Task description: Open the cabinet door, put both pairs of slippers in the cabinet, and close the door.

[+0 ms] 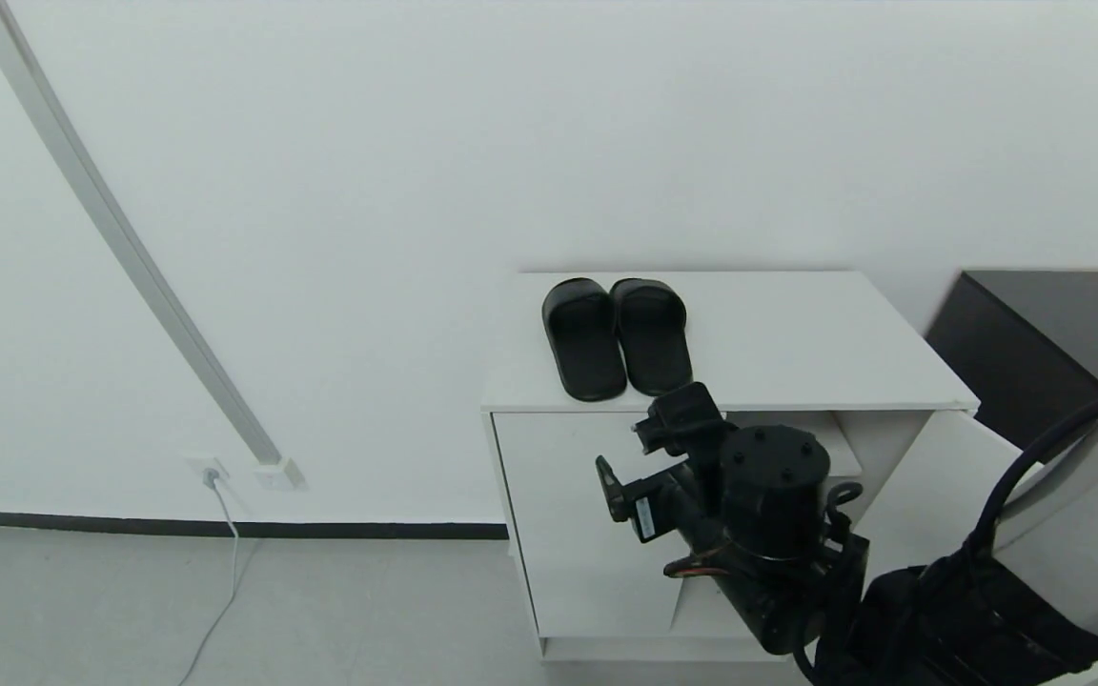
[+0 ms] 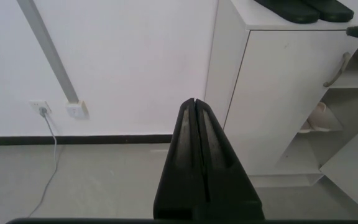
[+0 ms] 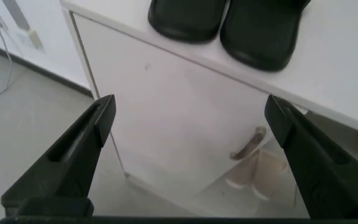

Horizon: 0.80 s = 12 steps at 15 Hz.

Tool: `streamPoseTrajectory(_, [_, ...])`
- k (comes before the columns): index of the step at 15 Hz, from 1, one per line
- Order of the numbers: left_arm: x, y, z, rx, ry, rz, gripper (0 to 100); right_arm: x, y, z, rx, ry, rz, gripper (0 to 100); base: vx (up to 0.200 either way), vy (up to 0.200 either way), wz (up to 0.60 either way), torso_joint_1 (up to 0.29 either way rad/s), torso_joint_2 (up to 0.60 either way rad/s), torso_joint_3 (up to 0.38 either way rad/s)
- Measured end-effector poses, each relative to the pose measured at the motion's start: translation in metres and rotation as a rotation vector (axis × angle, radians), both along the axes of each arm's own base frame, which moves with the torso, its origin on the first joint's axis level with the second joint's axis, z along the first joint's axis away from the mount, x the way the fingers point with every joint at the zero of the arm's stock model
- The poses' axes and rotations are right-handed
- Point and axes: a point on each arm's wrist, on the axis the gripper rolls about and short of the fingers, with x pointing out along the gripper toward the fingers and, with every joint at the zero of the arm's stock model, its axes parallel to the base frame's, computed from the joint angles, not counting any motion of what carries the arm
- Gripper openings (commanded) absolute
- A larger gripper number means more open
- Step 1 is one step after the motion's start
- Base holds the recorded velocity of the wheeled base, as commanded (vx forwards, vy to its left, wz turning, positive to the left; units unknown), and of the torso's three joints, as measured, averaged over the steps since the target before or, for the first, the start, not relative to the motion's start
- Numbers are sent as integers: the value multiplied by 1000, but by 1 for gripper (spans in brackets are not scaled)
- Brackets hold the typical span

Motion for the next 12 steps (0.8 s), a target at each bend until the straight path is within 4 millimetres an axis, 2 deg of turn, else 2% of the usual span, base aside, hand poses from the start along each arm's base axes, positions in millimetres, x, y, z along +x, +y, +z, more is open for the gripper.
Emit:
streamPoseTrajectory(3, [0, 0, 0, 0, 0, 1, 0, 8, 7, 18, 53, 114, -32, 100, 0, 0, 0, 0, 0, 0])
streamPoseTrajectory(7, [0, 0, 0, 10, 1, 1, 0, 19, 14, 51, 125, 118, -68, 100, 0, 0, 0, 0, 0, 0])
streamPoseTrajectory(12, [0, 0, 0, 12, 2, 1, 0, 27, 18, 50, 130, 107, -111, 100, 0, 0, 0, 0, 0, 0])
